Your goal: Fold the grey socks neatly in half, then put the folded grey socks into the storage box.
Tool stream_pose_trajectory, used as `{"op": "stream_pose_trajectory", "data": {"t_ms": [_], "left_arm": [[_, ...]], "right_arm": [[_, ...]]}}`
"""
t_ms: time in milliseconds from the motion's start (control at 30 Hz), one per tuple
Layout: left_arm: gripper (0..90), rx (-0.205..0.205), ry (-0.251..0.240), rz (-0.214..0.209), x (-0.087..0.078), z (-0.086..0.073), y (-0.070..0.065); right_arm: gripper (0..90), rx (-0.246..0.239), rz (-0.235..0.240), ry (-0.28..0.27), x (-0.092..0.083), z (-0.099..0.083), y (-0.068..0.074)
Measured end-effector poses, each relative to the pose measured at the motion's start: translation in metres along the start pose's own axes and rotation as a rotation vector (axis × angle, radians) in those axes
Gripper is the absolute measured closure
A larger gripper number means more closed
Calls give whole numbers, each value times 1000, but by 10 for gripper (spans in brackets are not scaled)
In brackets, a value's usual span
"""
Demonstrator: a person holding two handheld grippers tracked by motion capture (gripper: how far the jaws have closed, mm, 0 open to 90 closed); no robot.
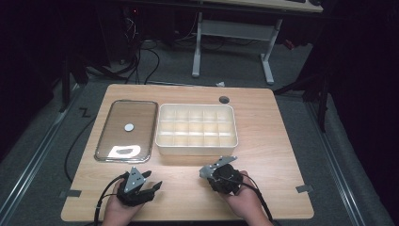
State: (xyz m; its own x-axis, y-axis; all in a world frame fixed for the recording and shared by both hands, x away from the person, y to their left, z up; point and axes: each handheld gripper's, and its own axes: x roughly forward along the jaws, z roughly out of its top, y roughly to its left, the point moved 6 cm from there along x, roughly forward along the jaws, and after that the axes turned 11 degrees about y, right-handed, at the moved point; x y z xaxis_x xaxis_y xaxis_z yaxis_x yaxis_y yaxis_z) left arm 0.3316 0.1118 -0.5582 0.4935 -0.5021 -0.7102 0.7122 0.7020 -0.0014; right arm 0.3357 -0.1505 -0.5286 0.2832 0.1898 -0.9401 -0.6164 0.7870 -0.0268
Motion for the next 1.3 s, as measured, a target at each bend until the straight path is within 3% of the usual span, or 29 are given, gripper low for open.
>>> {"op": "stream_pose_trajectory", "data": {"t_ms": [400, 667, 900, 1300], "left_arm": [[433, -43, -5, -57, -1, 0, -3], [430, -52, -7, -47, -1, 1, -4], [419, -64, -4, -47, -1, 1, -1], [424, -45, -13, -36, -3, 2, -1]], "right_arm": [[682, 57, -36, 34, -6, -24, -27], [680, 66, -51, 46, -12, -30, -41], [681, 80, -36, 40, -16, -30, -46], [679, 79, -40, 38, -32, -26, -53]]}}
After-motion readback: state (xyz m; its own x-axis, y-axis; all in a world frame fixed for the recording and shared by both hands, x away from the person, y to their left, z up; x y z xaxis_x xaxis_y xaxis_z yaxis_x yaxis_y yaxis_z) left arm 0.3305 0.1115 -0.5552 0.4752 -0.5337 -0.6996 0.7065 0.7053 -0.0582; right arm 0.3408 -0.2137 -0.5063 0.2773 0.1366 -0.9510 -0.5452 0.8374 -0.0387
